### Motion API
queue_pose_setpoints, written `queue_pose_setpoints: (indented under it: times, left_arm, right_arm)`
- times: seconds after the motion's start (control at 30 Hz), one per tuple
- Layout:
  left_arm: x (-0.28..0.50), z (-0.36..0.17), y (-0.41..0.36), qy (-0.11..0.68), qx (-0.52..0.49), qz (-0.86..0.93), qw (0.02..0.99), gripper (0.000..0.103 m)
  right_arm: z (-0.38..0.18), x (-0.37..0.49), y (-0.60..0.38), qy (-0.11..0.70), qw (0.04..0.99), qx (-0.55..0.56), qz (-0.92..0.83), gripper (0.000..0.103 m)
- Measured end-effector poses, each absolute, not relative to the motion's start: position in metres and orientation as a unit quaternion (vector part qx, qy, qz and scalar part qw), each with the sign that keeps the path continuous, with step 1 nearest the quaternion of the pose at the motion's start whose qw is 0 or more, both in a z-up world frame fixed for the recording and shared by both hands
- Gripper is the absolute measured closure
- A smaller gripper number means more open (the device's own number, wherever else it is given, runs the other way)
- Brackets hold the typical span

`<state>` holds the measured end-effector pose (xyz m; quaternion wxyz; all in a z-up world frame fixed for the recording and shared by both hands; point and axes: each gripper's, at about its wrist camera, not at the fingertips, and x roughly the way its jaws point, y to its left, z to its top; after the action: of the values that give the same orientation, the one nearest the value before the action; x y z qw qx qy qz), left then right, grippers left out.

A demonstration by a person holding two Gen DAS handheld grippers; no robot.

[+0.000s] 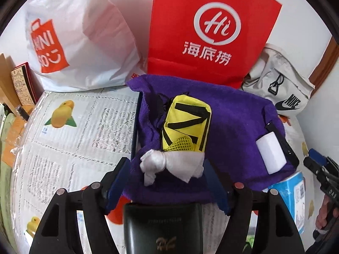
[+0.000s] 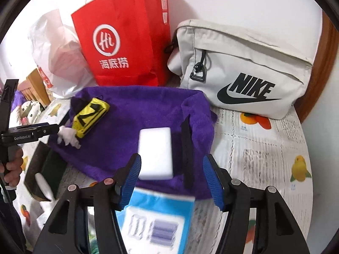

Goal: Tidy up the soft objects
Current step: 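Move the left gripper back toward the lemon-print snack packet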

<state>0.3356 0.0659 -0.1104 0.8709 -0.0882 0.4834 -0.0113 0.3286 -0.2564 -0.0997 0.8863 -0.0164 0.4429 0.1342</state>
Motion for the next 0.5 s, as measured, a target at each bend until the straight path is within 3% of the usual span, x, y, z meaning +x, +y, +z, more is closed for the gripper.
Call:
queue_pose_setpoints:
  times: [0.27, 0.4, 0.5]
  left_arm:
    - [0.294, -0.092, 0.069, 0.465, -0.087, -0.015, 0.881, 0.033]
    - [0.268, -0.092, 0.076, 0.461, -0.09, -0.012, 0.883, 0.033]
    - [0.249, -0.093, 0.084, 0.459, -0.099, -0.012, 0.883, 0.033]
  right_arm:
    - [-0.091, 0.268, -0.22, 0.432, 0.884, -0.013, 0.178, 0.043]
    - [-0.097, 0.239, -0.194, 0.444, 0.869, -0.023, 0.216, 0.058]
    - [-0.109, 0.222, -0.174, 0.46, 0.853, -0.033, 0.245, 0.061]
